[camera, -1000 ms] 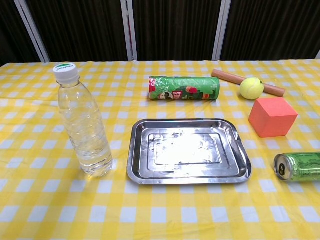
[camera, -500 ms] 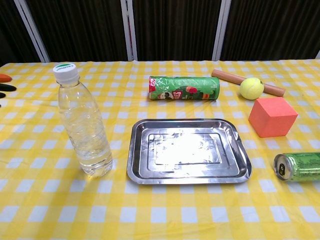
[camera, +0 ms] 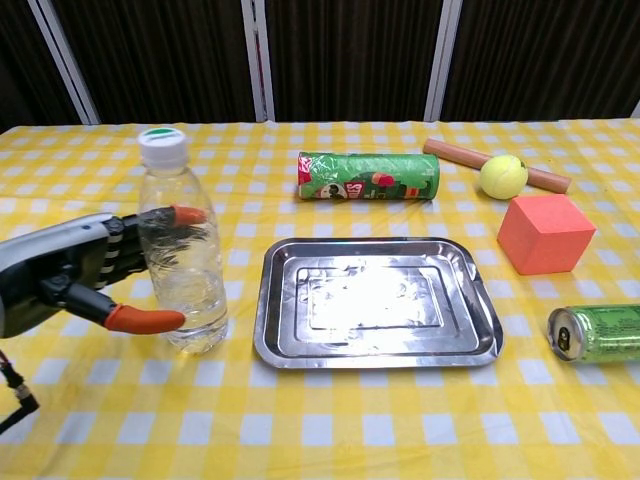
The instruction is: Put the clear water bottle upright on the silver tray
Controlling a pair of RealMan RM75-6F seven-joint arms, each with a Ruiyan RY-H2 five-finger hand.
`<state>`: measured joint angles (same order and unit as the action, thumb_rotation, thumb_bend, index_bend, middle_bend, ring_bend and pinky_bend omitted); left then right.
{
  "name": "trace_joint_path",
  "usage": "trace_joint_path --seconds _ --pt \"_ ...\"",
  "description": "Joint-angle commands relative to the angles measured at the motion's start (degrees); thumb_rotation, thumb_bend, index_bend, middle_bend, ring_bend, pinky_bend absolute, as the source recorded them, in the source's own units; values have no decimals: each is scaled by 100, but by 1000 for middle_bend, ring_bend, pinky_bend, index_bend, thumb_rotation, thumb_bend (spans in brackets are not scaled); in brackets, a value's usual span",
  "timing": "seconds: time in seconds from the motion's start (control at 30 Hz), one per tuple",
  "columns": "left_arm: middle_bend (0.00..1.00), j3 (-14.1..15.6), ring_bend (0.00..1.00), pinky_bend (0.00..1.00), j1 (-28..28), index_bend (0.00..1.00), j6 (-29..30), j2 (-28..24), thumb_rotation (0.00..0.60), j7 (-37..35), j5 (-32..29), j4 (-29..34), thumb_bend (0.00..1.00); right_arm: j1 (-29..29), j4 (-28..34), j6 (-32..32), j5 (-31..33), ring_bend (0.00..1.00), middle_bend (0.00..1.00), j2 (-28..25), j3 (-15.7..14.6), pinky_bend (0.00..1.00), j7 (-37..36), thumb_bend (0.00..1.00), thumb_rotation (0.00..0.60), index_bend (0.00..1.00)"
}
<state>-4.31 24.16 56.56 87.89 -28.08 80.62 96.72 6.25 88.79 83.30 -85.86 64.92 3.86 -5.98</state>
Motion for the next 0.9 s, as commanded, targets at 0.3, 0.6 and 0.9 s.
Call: trace_joint_path --seconds 0.3,0.6,0.9 --pt "292 -156 0 0 56 297 366 889 600 625 -263 -501 345 -19 18 -7 -40 0 0 -102 -17 0 -244 49 600 10" --pt "553 -259 52 24 -72 554 703 1166 600 861 -459 -640 481 -34 -9 43 -54 0 0 -112 1 0 -327 50 600 9" --pt "595 -359 88 36 -200 603 836 784 600 701 -524 -127 485 -25 -19 15 -55 0 0 -96 -5 0 -299 49 600 9"
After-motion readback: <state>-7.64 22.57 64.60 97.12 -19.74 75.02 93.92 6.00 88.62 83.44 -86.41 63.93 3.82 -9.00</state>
